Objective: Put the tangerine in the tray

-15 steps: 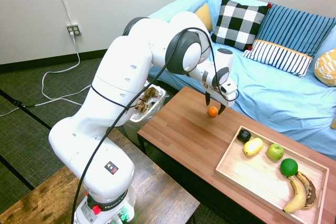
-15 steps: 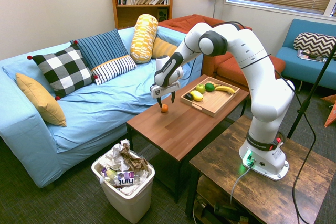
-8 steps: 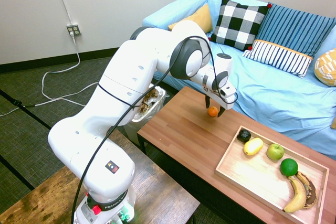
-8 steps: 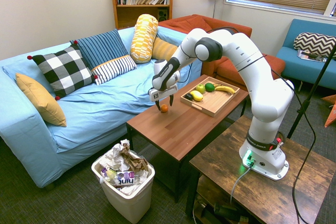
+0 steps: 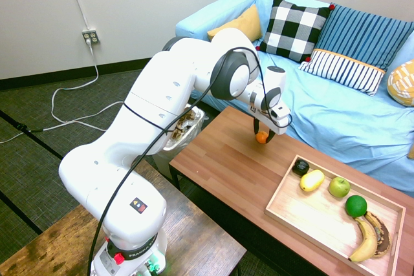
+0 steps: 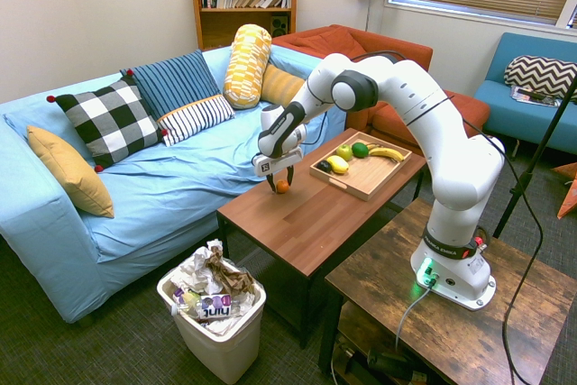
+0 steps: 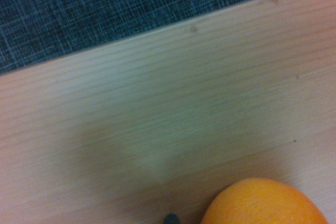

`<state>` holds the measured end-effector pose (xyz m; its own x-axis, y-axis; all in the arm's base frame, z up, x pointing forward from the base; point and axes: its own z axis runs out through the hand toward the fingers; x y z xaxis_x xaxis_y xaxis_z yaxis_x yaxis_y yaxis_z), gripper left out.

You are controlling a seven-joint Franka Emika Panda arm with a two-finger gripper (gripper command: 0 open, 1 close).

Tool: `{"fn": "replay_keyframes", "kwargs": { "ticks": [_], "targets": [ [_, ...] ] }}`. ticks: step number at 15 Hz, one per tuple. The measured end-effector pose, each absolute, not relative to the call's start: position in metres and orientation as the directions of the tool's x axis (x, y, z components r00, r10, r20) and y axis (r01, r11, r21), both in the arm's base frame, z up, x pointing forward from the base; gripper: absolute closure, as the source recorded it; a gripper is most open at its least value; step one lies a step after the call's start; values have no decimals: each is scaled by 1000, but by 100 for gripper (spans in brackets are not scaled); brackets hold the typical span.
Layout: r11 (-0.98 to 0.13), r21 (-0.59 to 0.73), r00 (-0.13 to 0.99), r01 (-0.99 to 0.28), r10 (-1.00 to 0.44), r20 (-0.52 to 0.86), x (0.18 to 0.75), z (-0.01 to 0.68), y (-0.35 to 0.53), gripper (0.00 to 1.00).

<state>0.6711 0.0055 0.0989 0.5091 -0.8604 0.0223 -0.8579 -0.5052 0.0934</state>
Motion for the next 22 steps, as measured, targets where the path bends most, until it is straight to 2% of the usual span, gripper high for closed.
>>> {"fn": "replay_keyframes", "kwargs": {
  "ticks": [5, 8, 11, 13, 17, 22],
  "targets": [
    [-493, 72, 496, -867, -867, 36, 680, 115, -7, 100],
    [-471, 40, 472, -881, -879, 67, 689, 179, -40, 100],
    [-393, 38, 395, -919, -912, 108, 672, 242, -111, 100],
    [-317, 54, 321, -947, -939, 124, 648, 254, -177, 100],
    [-171, 130, 186, -977, -976, 114, 582, 220, -295, 100],
    [-137, 203, 160, -969, -982, 99, 542, 139, -317, 100]
  ]
}}
